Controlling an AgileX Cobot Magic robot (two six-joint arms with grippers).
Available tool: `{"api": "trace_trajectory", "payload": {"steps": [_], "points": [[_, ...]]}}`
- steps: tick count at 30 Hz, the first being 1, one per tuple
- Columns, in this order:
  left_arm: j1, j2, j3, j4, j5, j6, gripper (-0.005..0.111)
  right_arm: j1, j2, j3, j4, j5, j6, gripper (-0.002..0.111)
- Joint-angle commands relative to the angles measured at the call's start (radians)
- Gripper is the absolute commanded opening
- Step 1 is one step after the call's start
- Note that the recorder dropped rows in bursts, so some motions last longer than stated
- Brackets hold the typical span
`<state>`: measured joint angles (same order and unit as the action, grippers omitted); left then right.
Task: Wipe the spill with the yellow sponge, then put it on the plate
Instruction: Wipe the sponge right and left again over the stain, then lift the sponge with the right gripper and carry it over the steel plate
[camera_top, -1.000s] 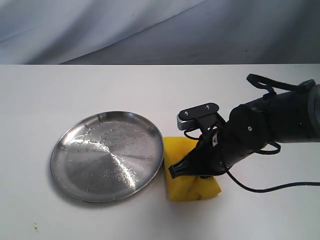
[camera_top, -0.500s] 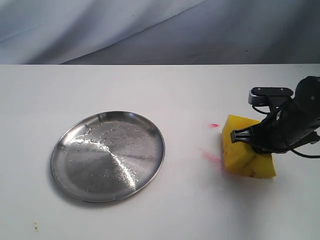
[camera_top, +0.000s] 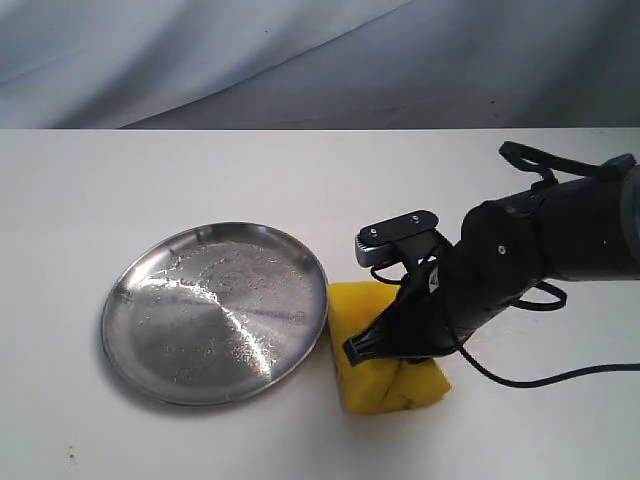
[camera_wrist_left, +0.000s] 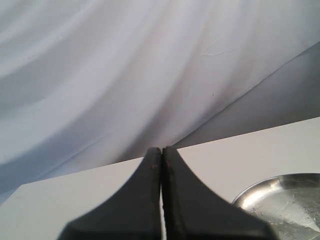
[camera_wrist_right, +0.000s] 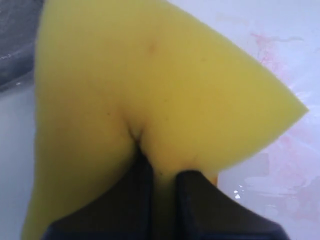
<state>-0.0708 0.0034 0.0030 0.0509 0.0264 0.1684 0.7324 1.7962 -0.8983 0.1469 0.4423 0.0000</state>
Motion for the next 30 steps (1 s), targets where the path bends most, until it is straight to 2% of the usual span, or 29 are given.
{"api": "trace_trajectory", "payload": {"steps": [1, 5, 7, 9, 15, 21, 25, 30], "points": [[0.002, -0.003, -0.003, -0.009, -0.005, -0.009, 0.000, -0.059, 0.011, 0.012, -0.079, -0.032, 0.044, 0.000], [0.002, -0.003, -0.003, -0.009, -0.005, -0.009, 0.000, -0.256, 0.011, 0.012, -0.117, 0.058, 0.076, 0.000], [0.002, -0.003, -0.003, -0.009, -0.005, -0.009, 0.000, -0.310, 0.011, 0.012, -0.119, 0.110, 0.080, 0.000], [0.002, -0.003, -0.003, -0.009, -0.005, -0.009, 0.000, -0.315, 0.011, 0.012, -0.117, 0.167, 0.080, 0.000], [0.002, -0.003, -0.003, -0.009, -0.005, -0.009, 0.000, -0.229, -0.040, 0.061, -0.058, 0.155, 0.063, 0.000], [0.002, -0.003, -0.003, -0.009, -0.005, -0.009, 0.000, -0.117, -0.221, 0.066, 0.297, 0.051, -0.155, 0.000], [0.002, -0.003, -0.003, -0.009, -0.005, -0.009, 0.000, -0.050, -0.303, -0.018, 0.372, 0.002, -0.180, 0.000], [0.002, -0.003, -0.003, -0.009, -0.005, -0.009, 0.000, 0.003, -0.254, -0.185, 0.380, 0.019, -0.157, 0.000]]}}
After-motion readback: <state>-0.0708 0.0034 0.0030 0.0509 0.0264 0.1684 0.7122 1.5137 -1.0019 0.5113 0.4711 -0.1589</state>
